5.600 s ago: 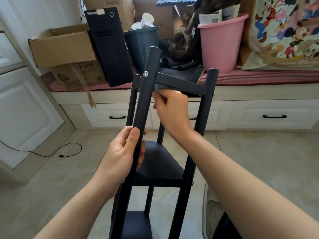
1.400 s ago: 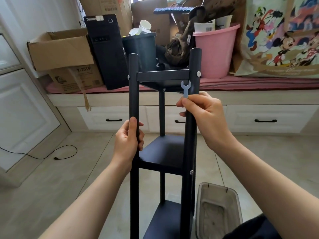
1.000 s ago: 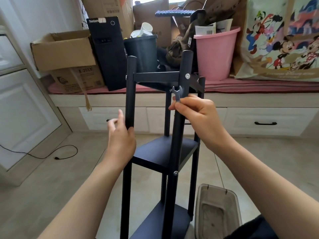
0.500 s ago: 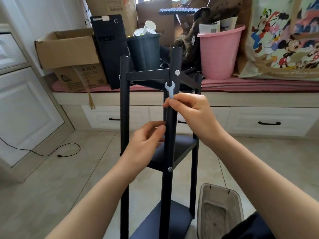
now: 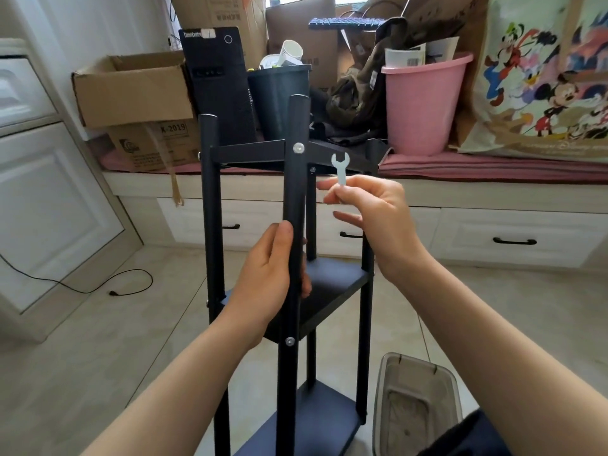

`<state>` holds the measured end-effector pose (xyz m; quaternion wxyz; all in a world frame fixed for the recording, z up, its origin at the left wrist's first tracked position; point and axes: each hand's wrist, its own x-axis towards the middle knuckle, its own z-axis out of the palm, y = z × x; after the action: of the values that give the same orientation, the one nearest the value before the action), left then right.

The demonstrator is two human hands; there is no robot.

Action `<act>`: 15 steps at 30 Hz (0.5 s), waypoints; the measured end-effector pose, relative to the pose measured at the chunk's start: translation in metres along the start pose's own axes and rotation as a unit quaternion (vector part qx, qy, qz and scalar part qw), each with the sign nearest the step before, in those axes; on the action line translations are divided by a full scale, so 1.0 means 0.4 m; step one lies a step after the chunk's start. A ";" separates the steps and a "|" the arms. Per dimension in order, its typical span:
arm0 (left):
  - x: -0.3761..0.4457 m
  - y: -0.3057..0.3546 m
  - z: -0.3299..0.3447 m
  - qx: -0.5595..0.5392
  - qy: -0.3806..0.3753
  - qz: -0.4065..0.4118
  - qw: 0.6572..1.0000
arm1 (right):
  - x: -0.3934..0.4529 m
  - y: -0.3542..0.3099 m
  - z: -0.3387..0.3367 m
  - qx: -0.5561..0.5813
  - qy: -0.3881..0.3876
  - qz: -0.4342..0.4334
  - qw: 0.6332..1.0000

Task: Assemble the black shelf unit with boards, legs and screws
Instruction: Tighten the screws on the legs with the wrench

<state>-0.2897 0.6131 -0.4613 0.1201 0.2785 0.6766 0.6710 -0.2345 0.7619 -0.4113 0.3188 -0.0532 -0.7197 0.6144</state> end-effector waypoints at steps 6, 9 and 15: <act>0.014 -0.013 -0.033 -0.028 0.020 -0.023 0.999 | -0.001 0.032 0.019 -0.093 -0.041 0.032 0.994; 0.016 -0.021 -0.043 -0.005 0.020 -0.014 1.000 | 0.002 0.038 0.035 -0.080 -0.073 0.055 0.993; 0.001 -0.022 -0.036 -0.003 -0.014 0.005 1.000 | 0.024 0.036 0.047 -0.027 -0.084 0.101 0.991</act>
<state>-0.2999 0.6017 -0.4686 0.1276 0.2910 0.6713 0.6696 -0.2564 0.7540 -0.4215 0.1919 -0.0830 -0.7514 0.6259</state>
